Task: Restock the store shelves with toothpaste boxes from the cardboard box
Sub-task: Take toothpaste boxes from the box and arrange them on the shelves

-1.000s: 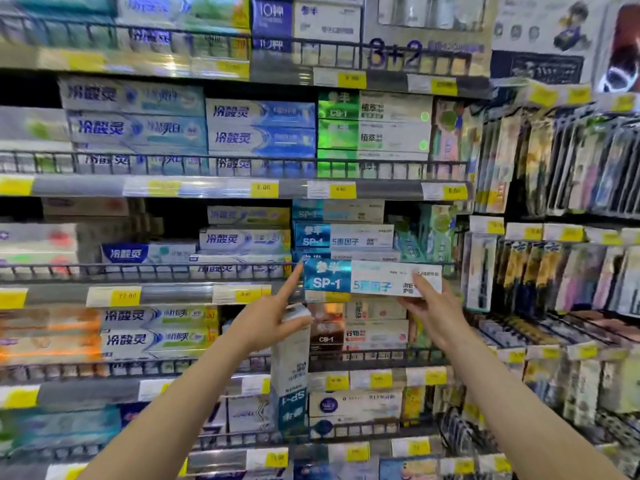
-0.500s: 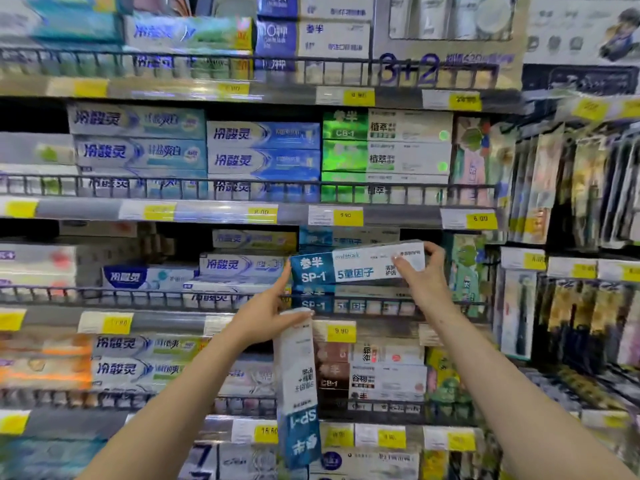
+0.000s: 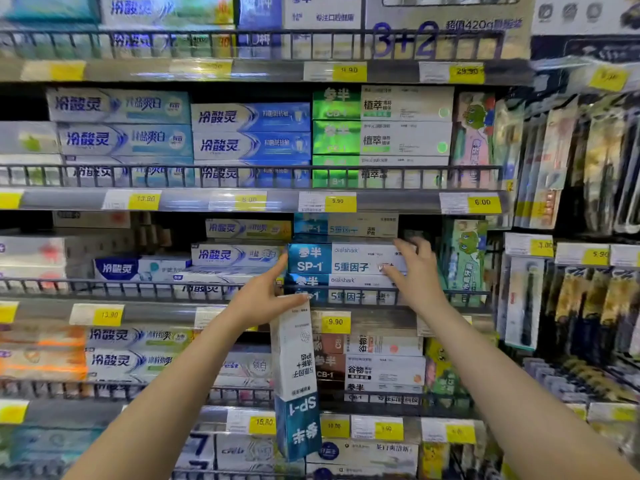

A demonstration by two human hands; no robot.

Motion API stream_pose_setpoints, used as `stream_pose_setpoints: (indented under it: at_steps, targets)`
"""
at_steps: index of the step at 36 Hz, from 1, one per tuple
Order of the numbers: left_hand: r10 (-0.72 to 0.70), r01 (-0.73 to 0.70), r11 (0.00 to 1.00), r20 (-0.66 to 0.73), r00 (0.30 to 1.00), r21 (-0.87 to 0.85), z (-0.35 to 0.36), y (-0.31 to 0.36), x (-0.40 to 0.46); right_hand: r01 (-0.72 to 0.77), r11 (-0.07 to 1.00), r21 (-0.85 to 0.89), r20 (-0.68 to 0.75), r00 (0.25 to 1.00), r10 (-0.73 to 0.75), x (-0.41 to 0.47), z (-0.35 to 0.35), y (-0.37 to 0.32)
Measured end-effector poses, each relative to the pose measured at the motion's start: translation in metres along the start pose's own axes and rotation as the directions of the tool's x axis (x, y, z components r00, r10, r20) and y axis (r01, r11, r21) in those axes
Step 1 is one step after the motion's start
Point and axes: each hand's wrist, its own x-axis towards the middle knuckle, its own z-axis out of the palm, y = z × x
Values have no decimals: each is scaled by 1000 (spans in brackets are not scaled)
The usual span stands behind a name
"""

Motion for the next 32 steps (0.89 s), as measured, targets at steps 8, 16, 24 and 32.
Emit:
stream_pose_setpoints:
  at_steps: [8, 16, 24, 32]
  targets:
    - [9, -8, 1000, -26, 1000, 10, 2, -3, -8, 35, 999, 2, 14, 999, -35, -10, 1, -1]
    - [37, -38, 999, 37, 999, 23, 0, -3, -16, 232, 942, -243, 36, 972, -230, -25, -1, 10]
    - [19, -29, 992, 83, 996, 121, -5, 6, -3, 312, 900, -304, 80, 950, -303, -28, 10, 0]
    - [-12, 12, 1000, 58, 998, -6, -1, -7, 4, 108, 993, -45, 6, 994, -108, -19, 2, -10]
